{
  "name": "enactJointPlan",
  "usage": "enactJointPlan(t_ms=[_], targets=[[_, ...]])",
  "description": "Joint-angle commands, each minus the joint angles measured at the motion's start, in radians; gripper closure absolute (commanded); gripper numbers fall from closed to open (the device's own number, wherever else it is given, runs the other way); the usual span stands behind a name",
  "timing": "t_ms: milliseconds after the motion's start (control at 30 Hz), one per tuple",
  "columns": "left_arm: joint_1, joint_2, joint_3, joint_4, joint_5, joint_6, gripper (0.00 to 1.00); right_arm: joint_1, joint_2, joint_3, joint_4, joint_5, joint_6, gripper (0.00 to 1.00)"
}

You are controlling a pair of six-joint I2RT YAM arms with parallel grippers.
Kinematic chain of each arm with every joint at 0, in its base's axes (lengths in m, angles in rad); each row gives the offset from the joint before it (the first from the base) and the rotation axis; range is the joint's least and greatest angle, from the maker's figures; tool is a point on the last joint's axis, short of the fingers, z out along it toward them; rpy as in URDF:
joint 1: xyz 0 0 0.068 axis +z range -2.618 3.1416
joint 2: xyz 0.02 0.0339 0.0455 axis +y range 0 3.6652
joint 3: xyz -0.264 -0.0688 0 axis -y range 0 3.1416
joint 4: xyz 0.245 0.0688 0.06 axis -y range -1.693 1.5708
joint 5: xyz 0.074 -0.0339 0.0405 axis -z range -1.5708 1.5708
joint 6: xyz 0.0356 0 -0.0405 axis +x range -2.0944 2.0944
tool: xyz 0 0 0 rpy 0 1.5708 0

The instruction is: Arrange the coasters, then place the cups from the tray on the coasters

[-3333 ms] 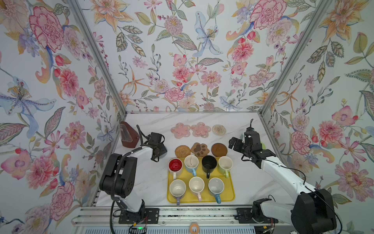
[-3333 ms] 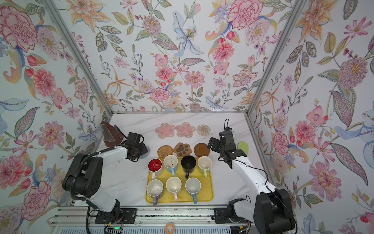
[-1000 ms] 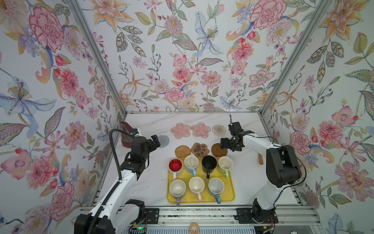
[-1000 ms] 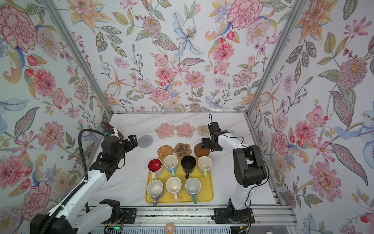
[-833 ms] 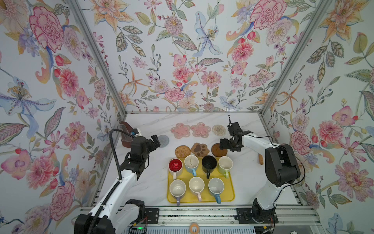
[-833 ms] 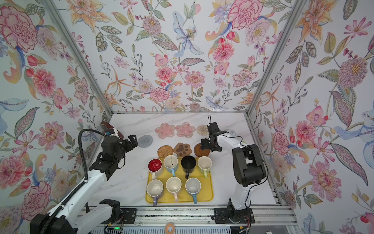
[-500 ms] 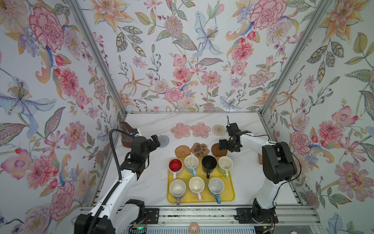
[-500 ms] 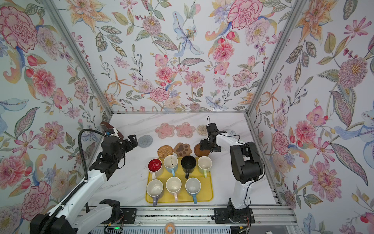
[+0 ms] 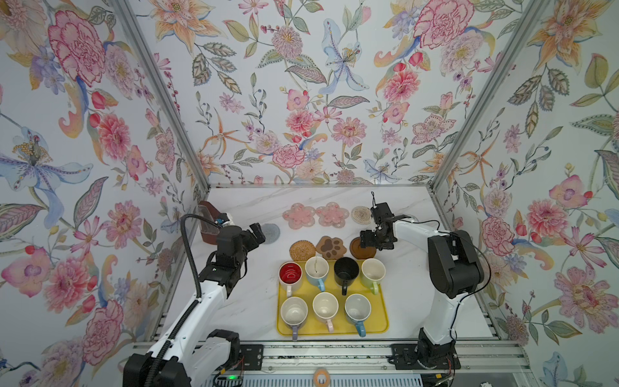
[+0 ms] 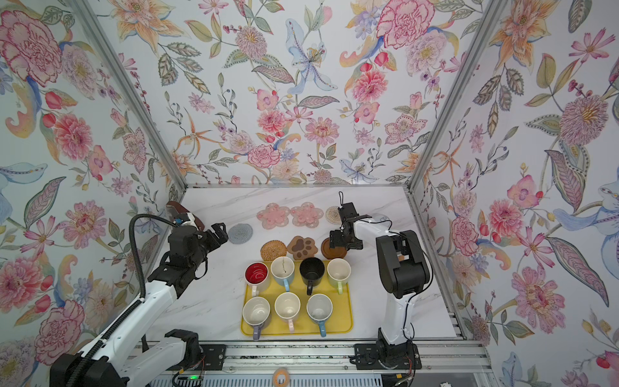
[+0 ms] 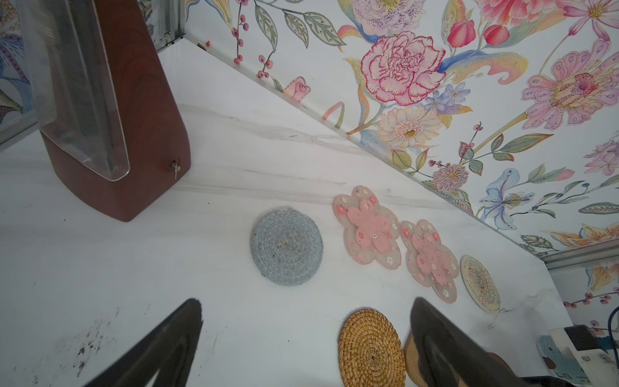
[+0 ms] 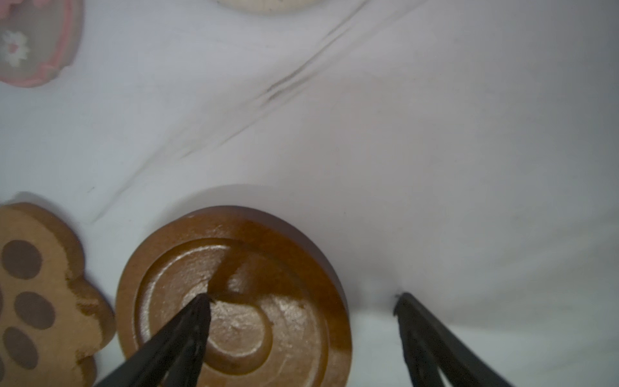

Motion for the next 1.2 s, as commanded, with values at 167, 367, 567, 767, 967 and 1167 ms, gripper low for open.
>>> enactJointPlan(t_ms=[167,367,567,767,967,1167], targets=[[0.010,0.008,-0.014,-0.004,-0.009,-0.011,0.01,0.003,0.031,0.015,-0.011,0.039,-0.010,0.16],[0.012,0.006,-0.019,-0.007,-0.011,-0.012,0.01,0.002,0.048,0.019,-0.006,0.061,-0.007,0.23],[0.016,-0.003,-0.027,-0.011,-0.011,-0.014,0.01,-0.011,0.067,0.025,-0.006,0.090,0.008,0.29],[0.020,-0.012,-0.031,-0.016,-0.012,-0.012,0.01,-0.027,0.077,0.030,-0.006,0.116,0.017,0.30],[0.022,-0.012,-0.032,-0.017,-0.007,-0.014,0.01,-0.047,0.084,0.037,-0.006,0.128,0.017,0.30],[0.023,-0.011,-0.033,-0.017,-0.006,-0.017,0.01,-0.059,0.099,0.059,-0.008,0.135,0.016,0.31]])
